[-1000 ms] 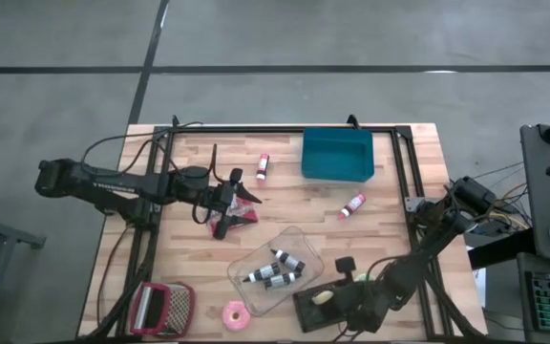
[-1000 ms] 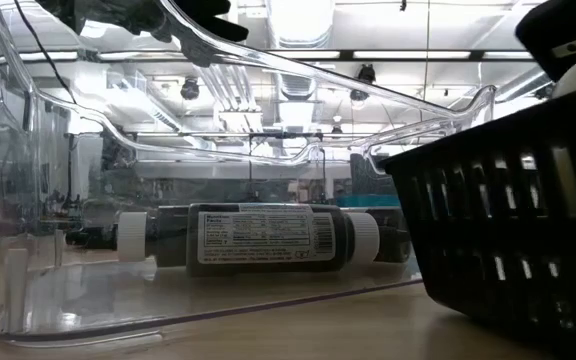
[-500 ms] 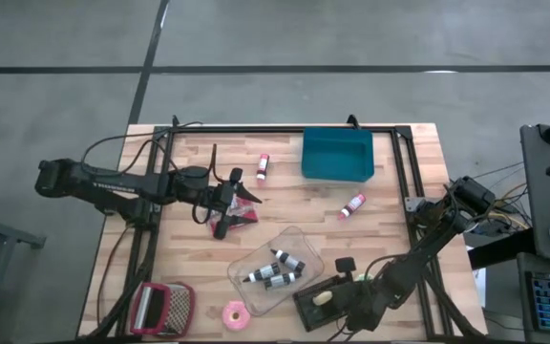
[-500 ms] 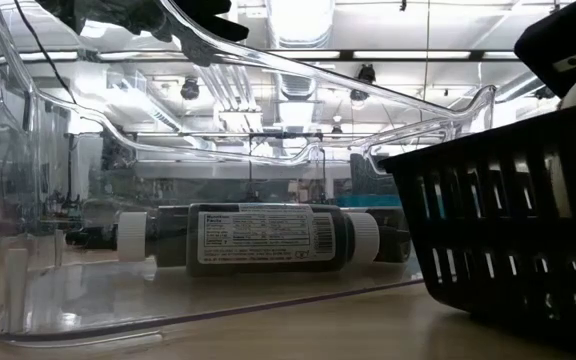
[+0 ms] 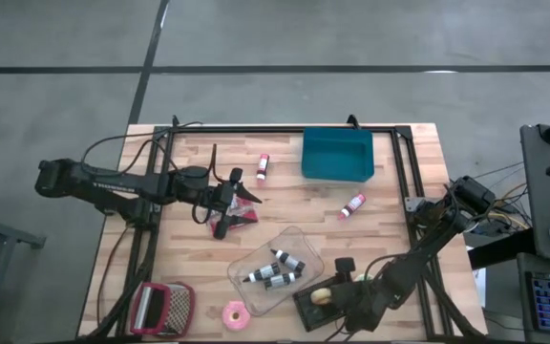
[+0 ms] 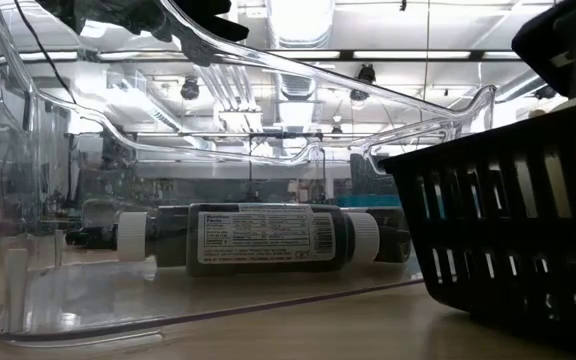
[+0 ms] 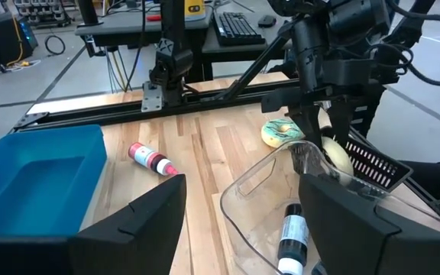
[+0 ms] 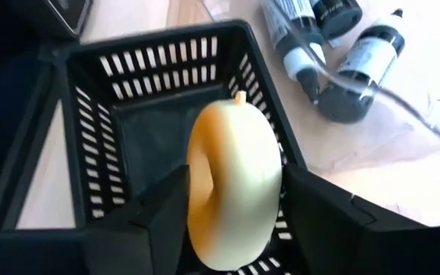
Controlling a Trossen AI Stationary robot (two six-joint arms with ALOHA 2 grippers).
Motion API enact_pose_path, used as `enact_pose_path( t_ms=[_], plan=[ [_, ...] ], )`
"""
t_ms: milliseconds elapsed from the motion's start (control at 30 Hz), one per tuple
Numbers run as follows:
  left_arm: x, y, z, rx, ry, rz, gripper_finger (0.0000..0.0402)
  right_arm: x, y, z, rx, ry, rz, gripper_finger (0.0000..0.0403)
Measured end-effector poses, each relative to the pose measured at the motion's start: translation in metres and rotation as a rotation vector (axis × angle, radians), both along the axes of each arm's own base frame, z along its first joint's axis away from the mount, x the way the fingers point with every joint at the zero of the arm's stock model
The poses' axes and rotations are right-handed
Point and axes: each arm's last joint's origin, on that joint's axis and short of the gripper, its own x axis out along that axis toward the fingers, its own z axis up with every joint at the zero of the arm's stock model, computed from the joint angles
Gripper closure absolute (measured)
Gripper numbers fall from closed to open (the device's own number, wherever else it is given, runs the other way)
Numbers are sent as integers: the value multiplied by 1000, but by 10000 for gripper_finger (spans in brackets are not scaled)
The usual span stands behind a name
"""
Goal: Pick & Place Food Item
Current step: Put the black donut into the black basket
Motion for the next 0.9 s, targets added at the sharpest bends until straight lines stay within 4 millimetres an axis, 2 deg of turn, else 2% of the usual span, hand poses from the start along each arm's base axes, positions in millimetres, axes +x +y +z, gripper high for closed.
enact_pose_path(
  t_ms=[300,900],
  plan=[
    [0,0,0,-1,0,-2,142,3,3,12,-7,14,-8,178],
    [0,0,0,0,1,-2,142,3,13,19,112,64,64,222]
  ],
)
